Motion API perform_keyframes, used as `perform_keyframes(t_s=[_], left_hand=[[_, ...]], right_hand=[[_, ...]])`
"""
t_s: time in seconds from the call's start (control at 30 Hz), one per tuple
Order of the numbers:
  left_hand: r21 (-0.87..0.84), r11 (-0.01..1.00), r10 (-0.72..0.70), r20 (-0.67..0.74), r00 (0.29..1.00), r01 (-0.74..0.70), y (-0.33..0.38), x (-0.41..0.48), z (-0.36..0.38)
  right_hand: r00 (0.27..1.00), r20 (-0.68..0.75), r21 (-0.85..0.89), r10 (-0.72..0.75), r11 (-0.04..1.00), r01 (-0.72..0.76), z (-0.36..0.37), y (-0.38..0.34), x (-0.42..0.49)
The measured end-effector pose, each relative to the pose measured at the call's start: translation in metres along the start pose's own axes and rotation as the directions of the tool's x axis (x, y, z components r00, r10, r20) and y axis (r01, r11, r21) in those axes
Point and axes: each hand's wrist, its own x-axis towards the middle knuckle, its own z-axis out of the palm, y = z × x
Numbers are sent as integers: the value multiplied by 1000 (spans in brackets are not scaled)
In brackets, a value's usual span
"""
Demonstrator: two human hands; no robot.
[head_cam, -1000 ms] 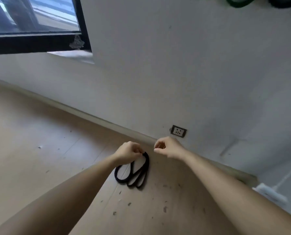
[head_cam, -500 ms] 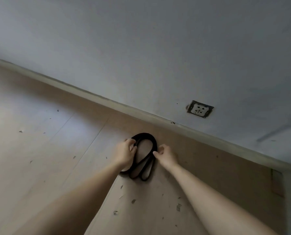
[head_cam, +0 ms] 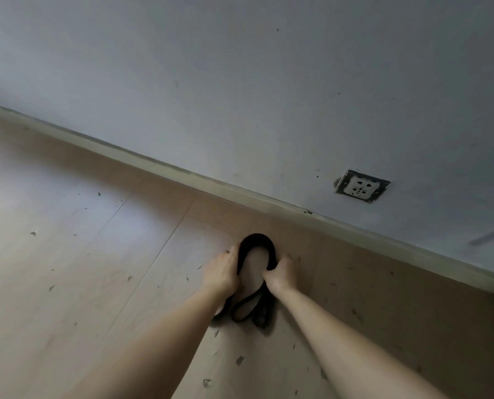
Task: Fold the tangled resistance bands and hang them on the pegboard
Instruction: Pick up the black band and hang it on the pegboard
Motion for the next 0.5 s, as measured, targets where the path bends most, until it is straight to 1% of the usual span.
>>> perform_keyframes(t_s=[0.13, 0.23, 0.3, 0.4, 0.43, 0.5], left_hand=[[-186, 981, -48, 46, 998, 56, -11, -11, -12], [-291, 956, -21, 56, 998, 37, -15, -25, -32], [-420, 906, -18, 84, 996, 51, -16, -37, -50], [-608, 793, 37, 115, 993, 41, -9, -60, -91], [-636, 771, 69, 118, 991, 22, -5, -68, -107], [-650, 759, 126, 110, 986, -24, 1, -82, -138]], right_hand=[[996, 85, 153, -1, 988, -12, -20, 7, -12], [992, 117, 211, -37, 977, 12, -48, 7, -28], [985, 155, 211, -71, 977, 37, -68, 2, -41], [958, 260, 277, -123, 960, 48, -102, -8, -60], [947, 288, 299, -145, 953, 55, -115, -12, -67], [924, 327, 312, -197, 946, 91, -138, -21, -78]])
